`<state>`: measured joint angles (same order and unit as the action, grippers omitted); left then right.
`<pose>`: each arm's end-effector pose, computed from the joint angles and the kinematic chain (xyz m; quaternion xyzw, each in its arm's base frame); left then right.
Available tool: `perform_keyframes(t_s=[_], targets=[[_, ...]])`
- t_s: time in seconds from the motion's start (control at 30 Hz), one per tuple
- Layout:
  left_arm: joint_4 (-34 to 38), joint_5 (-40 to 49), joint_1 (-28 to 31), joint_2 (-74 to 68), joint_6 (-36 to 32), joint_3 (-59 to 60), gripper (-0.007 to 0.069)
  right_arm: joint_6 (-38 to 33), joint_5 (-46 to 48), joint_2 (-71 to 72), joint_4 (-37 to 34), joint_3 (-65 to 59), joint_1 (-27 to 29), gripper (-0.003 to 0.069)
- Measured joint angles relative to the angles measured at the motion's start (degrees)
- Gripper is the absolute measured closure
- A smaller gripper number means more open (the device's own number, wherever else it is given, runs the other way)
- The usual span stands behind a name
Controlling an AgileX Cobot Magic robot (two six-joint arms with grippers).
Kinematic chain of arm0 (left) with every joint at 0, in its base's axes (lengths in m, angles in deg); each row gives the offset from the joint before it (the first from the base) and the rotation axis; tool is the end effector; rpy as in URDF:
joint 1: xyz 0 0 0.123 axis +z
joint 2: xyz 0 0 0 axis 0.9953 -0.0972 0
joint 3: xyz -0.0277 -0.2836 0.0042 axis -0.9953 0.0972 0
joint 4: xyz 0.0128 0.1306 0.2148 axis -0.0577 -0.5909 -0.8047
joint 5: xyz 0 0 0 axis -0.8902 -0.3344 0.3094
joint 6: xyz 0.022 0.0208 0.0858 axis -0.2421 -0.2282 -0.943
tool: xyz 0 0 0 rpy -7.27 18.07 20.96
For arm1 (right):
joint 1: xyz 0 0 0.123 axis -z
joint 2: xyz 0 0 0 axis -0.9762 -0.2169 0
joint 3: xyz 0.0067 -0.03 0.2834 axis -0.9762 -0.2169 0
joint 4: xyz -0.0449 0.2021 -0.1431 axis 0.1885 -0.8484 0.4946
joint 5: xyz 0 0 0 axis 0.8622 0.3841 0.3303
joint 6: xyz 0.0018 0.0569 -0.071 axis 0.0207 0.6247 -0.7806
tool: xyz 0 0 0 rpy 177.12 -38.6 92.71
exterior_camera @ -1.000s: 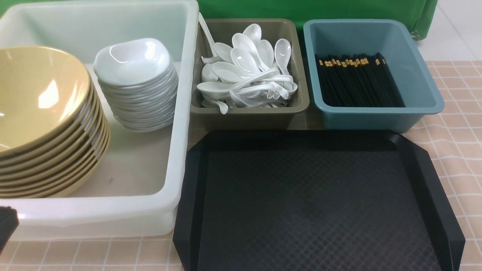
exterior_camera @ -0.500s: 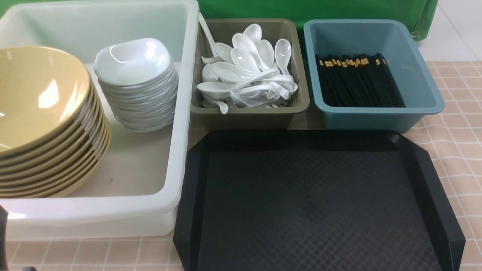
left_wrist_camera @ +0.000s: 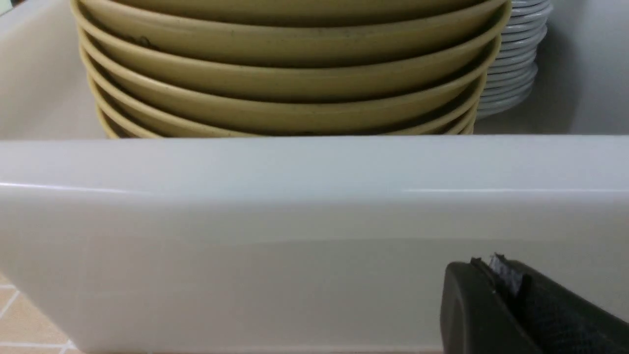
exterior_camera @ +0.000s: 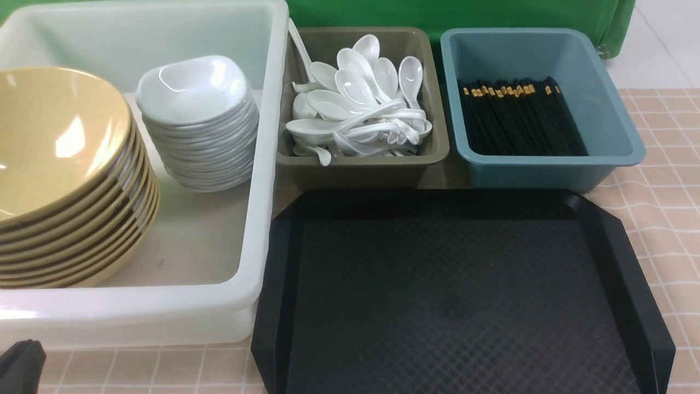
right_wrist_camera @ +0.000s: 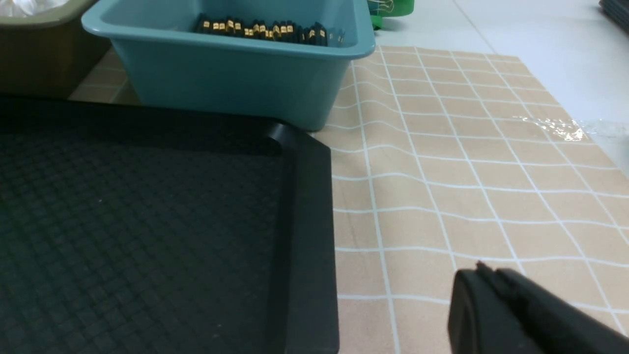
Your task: On brown table put chopsticks spoon bowls plates into blue grey white boxes.
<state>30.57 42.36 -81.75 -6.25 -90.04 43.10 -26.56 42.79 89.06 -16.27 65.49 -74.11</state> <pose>0.0541 0.0029 0.1776 -0.0115 0.7842 0.0227 0.6200 0.0534 -0.0062 0.1761 0.0059 0.7896 -0.0527 0.6113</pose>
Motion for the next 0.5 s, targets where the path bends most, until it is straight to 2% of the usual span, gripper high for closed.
perform_keyframes(t_s=[0.5], targets=[[0.0, 0.0, 0.0, 0.04, 0.0, 0.0, 0.0623, 0.0, 0.0, 0.0, 0.0, 0.0, 0.0, 0.0583]])
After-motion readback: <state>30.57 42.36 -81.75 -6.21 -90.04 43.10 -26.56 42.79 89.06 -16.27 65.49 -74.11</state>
